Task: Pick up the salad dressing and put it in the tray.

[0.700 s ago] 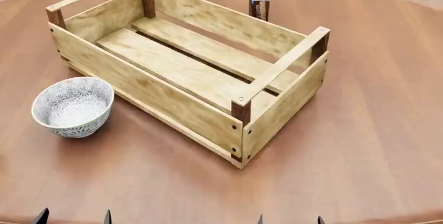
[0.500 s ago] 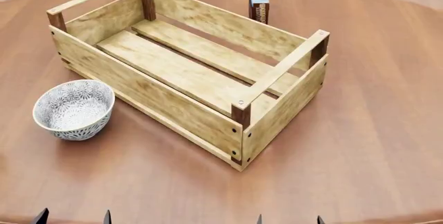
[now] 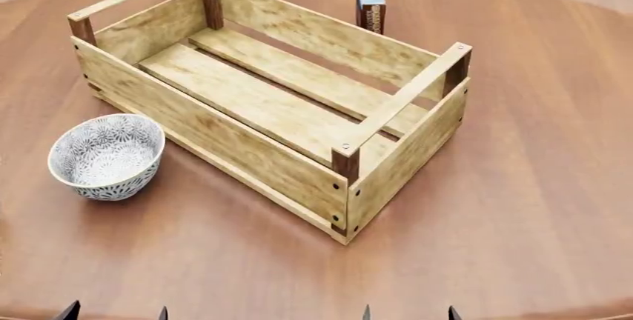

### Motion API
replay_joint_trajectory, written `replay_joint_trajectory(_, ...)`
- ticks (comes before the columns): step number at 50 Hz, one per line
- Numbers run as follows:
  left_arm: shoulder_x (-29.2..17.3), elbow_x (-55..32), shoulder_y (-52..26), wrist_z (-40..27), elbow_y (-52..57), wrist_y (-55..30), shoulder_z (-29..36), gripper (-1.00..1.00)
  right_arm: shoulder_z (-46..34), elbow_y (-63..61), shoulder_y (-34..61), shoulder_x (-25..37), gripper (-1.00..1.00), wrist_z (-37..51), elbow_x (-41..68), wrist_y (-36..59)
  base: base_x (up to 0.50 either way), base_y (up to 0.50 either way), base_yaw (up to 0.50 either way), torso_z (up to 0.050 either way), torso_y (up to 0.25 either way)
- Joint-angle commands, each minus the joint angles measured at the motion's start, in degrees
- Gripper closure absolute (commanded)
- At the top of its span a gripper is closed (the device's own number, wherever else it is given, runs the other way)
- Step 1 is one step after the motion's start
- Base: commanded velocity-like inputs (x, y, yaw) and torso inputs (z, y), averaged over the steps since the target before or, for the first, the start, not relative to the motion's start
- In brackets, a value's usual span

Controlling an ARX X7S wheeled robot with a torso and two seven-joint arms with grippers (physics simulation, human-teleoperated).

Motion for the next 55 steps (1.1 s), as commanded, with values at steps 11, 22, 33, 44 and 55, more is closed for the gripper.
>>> replay_joint_trajectory(11,-0.7,0.2,-0.1,-0.9,1.3,-3.0,1.0,-1.0,-0.1,-1.9,-0.9,0.7,-1.0,-1.2,3.1,-1.0,0.0,0.5,0.0,0.0,0.0)
replay_joint_trajectory(22,-1.5,0.1,-0.3,-2.0,1.4,-3.2,2.1,-1.0,-0.9,-2.1,-1.0,1.5,-1.0,-0.5,3.8,-1.1,0.0,0.5,0.0,0.0,0.0)
replay_joint_trajectory(33,-2.1,0.8,-1.0,-3.9,3.7,-6.8,3.2,-1.0,-2.7,-2.4,-0.3,2.5,-1.0,1.2,2.4,0.8,0.0,0.32,0.0,0.0,0.0)
replay_joint_trajectory(44,-4.5,3.6,1.9,-4.6,21.9,-12.7,6.1,-1.0,-0.6,-21.4,0.1,4.8,-1.0,4.6,6.7,13.8,0.01,0.0,0.0,0.0,0.0)
replay_joint_trajectory(55,-5.4,3.1,2.0,-4.9,40.7,-20.4,5.7,-1.0,5.7,-46.6,1.4,8.3,-1.0,8.9,14.3,23.8,0.4,0.0,0.0,0.0,0.0)
